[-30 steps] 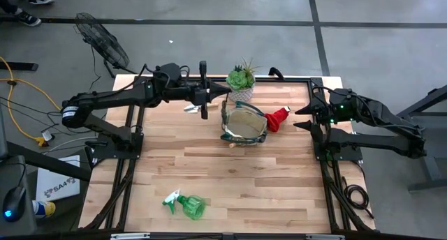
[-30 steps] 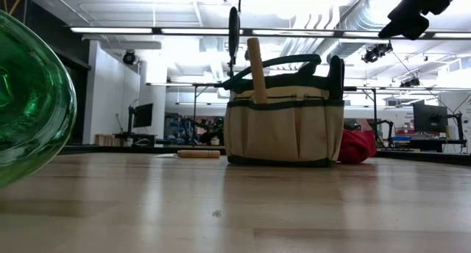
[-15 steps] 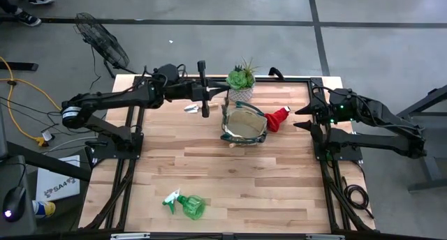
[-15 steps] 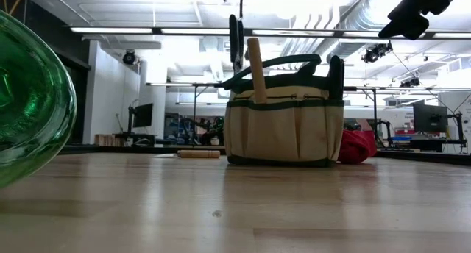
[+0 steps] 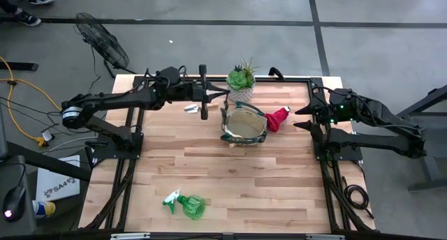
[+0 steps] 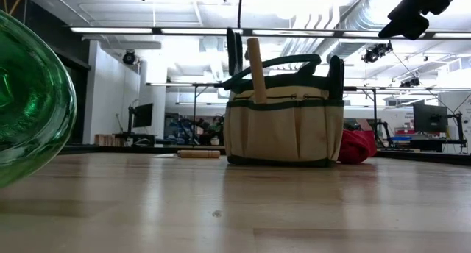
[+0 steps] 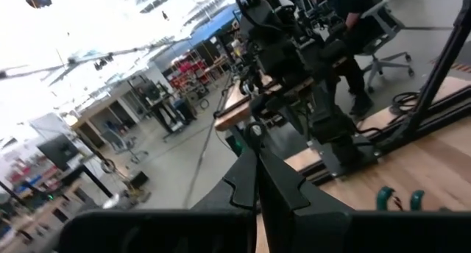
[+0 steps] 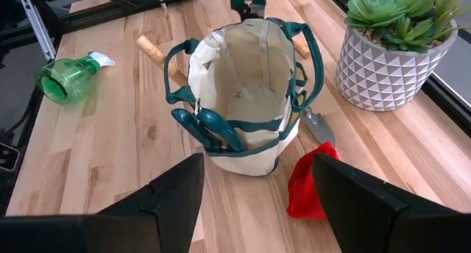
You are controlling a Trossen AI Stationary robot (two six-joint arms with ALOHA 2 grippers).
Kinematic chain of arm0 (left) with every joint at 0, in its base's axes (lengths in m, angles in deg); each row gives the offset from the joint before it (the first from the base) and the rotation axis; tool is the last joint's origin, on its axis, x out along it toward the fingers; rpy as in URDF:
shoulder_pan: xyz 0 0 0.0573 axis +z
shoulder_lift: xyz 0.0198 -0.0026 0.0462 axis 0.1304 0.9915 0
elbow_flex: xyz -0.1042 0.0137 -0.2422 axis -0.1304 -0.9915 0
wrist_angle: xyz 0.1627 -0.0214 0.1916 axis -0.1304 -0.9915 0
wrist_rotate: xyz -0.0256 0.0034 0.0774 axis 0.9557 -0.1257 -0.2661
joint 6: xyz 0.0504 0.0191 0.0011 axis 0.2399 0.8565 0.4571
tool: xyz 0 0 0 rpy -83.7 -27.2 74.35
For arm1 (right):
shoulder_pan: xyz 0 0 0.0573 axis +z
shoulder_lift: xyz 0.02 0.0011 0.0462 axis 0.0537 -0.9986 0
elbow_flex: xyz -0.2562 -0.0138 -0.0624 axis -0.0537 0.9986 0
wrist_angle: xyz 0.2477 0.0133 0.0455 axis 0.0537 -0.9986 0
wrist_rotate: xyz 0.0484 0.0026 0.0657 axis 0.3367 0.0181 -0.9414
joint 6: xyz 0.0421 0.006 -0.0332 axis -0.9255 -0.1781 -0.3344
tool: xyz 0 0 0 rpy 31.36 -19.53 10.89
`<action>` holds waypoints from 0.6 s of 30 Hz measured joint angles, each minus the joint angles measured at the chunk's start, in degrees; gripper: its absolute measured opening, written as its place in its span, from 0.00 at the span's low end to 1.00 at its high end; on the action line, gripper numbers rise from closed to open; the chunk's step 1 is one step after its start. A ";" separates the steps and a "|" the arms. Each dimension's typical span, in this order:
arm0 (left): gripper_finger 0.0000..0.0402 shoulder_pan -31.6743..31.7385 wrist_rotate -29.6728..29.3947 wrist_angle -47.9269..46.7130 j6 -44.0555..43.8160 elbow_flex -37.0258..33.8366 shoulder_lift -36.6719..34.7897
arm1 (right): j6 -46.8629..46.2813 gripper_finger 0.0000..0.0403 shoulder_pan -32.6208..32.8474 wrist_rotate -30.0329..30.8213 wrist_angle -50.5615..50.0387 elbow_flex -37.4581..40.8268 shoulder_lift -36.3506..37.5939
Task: Pick & Place Garden tools in Gardening bag
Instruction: Put the green shear scissors into the brown gardening bag
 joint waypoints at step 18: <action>0.00 3.80 10.25 4.98 -15.85 -5.22 -0.31 | 0.02 0.61 0.00 0.00 -0.01 0.00 0.02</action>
